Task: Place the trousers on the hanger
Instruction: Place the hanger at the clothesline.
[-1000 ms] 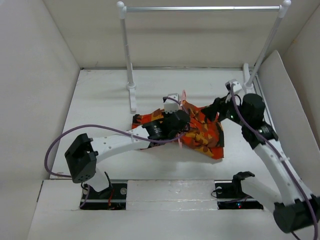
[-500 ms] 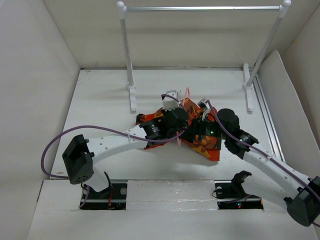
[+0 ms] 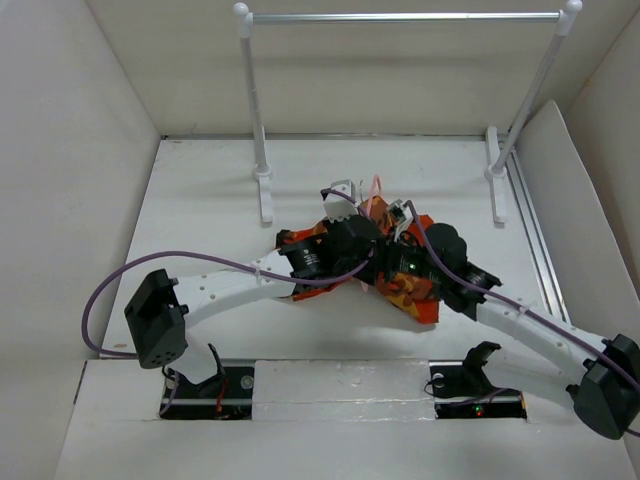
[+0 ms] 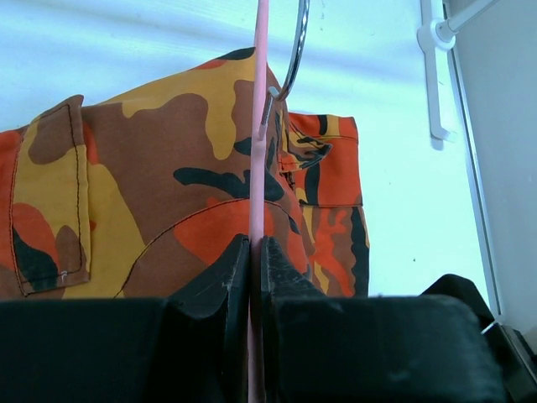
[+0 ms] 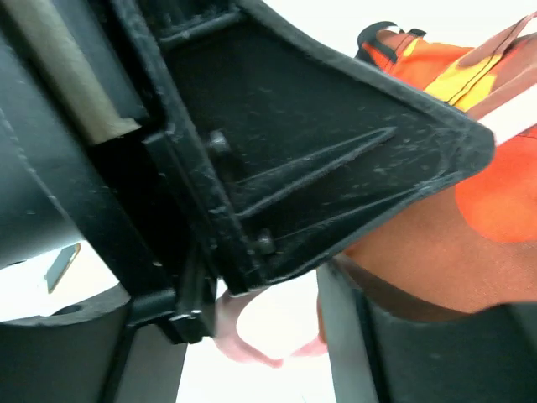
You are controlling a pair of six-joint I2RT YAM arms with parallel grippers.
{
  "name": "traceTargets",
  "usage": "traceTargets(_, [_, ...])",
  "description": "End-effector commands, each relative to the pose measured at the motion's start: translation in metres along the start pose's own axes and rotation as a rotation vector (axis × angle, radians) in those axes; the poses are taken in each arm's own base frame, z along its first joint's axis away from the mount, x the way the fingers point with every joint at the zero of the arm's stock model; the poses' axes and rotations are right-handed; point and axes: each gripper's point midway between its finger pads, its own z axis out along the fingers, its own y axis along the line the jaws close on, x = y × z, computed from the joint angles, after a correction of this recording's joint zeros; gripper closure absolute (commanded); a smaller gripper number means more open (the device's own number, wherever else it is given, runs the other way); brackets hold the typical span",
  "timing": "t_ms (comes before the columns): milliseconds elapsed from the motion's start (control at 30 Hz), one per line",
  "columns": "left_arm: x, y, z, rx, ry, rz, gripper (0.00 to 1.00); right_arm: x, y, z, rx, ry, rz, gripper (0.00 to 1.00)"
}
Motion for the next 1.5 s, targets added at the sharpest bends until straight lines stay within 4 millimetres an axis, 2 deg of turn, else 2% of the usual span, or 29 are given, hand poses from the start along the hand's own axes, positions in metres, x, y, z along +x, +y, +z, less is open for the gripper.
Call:
traceTargets(0, [-0.04,-0.034,-0.02,0.124,-0.078,-0.158,1.0,-0.018,0.003,0.002,0.001,-0.105,-0.006,0.4])
traceTargets(33, [-0.041,-0.034,-0.021,0.127,-0.078,-0.165,1.0,-0.017,-0.003,0.003,0.016,-0.127,0.0,0.41])
traceTargets(133, [-0.04,-0.034,-0.026,0.144,-0.066,-0.174,1.0,-0.021,0.0,0.003,-0.006,-0.158,-0.016,0.45])
traceTargets(267, [-0.043,-0.032,-0.032,0.151,-0.067,-0.181,1.0,-0.024,0.002,0.003,-0.027,-0.183,-0.039,0.42])
traceTargets(300, [-0.045,-0.033,-0.034,0.161,-0.063,-0.184,1.0,-0.03,0.003,0.001,-0.039,-0.207,-0.047,0.42])
traceTargets(367, [-0.046,-0.034,-0.037,0.168,-0.06,-0.194,1.0,-0.028,0.003,-0.002,-0.057,-0.221,-0.032,0.47])
traceTargets(433, [-0.049,-0.035,-0.041,0.178,-0.061,-0.205,1.0,-0.035,0.009,-0.007,-0.092,-0.262,-0.026,0.51])
traceTargets(467, [-0.049,-0.035,-0.042,0.181,-0.06,-0.205,1.0,-0.036,0.009,-0.009,-0.1,-0.271,-0.025,0.63])
traceTargets(533, [-0.048,-0.034,-0.044,0.183,-0.055,-0.207,1.0,-0.033,0.01,-0.014,-0.109,-0.267,-0.011,0.79])
traceTargets(567, [-0.048,-0.033,-0.044,0.183,-0.055,-0.209,1.0,-0.032,0.01,-0.015,-0.105,-0.265,-0.013,0.92])
traceTargets(633, [-0.049,-0.032,-0.047,0.189,-0.055,-0.217,1.0,-0.031,0.007,-0.019,-0.086,-0.255,-0.018,1.0])
traceTargets(733, [-0.052,-0.035,-0.05,0.211,-0.055,-0.205,1.0,-0.034,0.008,-0.022,-0.076,-0.266,-0.023,1.0])
traceTargets(867, [-0.069,-0.052,-0.057,0.27,-0.084,-0.202,1.0,-0.048,0.015,-0.028,-0.09,-0.295,-0.034,1.0])
traceTargets(933, [-0.082,-0.062,-0.064,0.302,-0.099,-0.203,1.0,-0.059,0.026,-0.031,-0.112,-0.314,-0.05,1.0])
traceTargets(1000, [-0.093,-0.071,-0.07,0.338,-0.116,-0.185,1.0,-0.077,0.04,-0.037,-0.131,-0.35,-0.071,1.0])
traceTargets(1033, [-0.106,-0.08,-0.078,0.368,-0.134,-0.192,0.96,-0.081,0.041,-0.038,-0.122,-0.352,-0.074,1.0])
traceTargets(1067, [-0.115,-0.082,-0.08,0.378,-0.153,-0.183,0.87,-0.093,0.051,-0.041,-0.133,-0.375,-0.094,1.0])
traceTargets(1100, [-0.123,-0.085,-0.083,0.398,-0.162,-0.182,0.82,-0.1,0.052,-0.043,-0.13,-0.386,-0.099,1.0])
traceTargets(1133, [-0.136,-0.092,-0.093,0.431,-0.179,-0.194,0.78,-0.105,0.059,-0.045,-0.146,-0.393,-0.109,1.0])
traceTargets(1167, [-0.146,-0.092,-0.095,0.44,-0.194,-0.198,0.7,-0.111,0.061,-0.047,-0.15,-0.405,-0.117,1.0])
traceTargets(1200, [-0.151,-0.096,-0.1,0.46,-0.198,-0.189,0.66,-0.12,0.07,-0.05,-0.167,-0.423,-0.133,1.0])
traceTargets(1233, [-0.167,-0.096,-0.107,0.465,-0.232,-0.2,0.62,-0.125,0.074,-0.052,-0.171,-0.433,-0.136,1.0])
traceTargets(1267, [-0.175,-0.097,-0.112,0.473,-0.248,-0.199,0.57,-0.132,0.075,-0.055,-0.167,-0.451,-0.149,1.0])
traceTargets(1300, [-0.183,-0.097,-0.116,0.471,-0.271,-0.193,0.56,-0.143,0.085,-0.059,-0.176,-0.472,-0.175,1.0])
traceTargets(1367, [-0.201,-0.094,-0.129,0.474,-0.321,-0.18,0.54,-0.149,0.074,-0.057,-0.112,-0.445,-0.201,1.0])
traceTargets(1400, [-0.223,-0.081,-0.132,0.44,-0.379,-0.185,0.54,-0.161,0.076,-0.06,-0.085,-0.443,-0.226,1.0])
traceTargets(1467, [-0.224,-0.076,-0.13,0.433,-0.372,-0.184,0.55,-0.169,0.073,-0.063,-0.068,-0.46,-0.237,1.0])
